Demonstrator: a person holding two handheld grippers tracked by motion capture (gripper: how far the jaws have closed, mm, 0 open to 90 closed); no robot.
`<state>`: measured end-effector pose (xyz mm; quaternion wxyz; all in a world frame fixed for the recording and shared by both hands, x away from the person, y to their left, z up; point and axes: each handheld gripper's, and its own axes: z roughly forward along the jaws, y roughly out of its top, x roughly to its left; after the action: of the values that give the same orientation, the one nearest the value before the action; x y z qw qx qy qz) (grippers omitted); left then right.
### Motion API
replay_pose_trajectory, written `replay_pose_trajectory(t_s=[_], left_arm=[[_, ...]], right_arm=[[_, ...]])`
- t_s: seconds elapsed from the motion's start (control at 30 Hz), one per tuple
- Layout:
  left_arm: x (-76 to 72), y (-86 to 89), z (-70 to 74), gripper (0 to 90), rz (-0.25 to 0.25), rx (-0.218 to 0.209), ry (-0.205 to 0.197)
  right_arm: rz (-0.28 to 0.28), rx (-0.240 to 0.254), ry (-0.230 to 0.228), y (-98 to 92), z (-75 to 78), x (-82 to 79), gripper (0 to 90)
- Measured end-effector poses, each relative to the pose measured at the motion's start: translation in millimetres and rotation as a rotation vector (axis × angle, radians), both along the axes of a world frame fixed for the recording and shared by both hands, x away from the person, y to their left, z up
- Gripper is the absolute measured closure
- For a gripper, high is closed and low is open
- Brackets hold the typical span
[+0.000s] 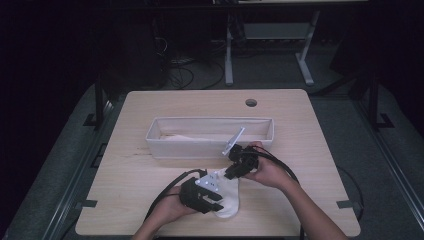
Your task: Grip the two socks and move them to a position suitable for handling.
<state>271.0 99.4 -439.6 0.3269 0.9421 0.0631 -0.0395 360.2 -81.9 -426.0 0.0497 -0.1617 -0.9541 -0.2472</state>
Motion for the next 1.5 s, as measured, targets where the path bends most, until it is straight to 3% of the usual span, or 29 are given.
replay_pose_trajectory(t_s=[0.33,0.67,1.17,1.5], left_arm=[[0.6,-4.5,-4.6,65.4,-0.011,0.022,0.007],[1.1,-4.8,-6.3,65.1,-0.015,0.03,0.012],[2.1,2.7,2.9,63.0,0.016,0.0,-0.003],[5.3,5.7,6.4,62.4,0.026,0.007,-0.013]], right_arm=[[-0.018,-0.035,0.02,-7.1,-13.1,-0.4,76.9],[-0.02,-0.038,0.031,-8.3,-17.1,0.5,76.6],[-0.023,-0.019,0.01,-14.8,-2.8,-8.8,74.0],[-0.02,-0.012,-0.001,-20.9,5.2,-17.0,71.6]])
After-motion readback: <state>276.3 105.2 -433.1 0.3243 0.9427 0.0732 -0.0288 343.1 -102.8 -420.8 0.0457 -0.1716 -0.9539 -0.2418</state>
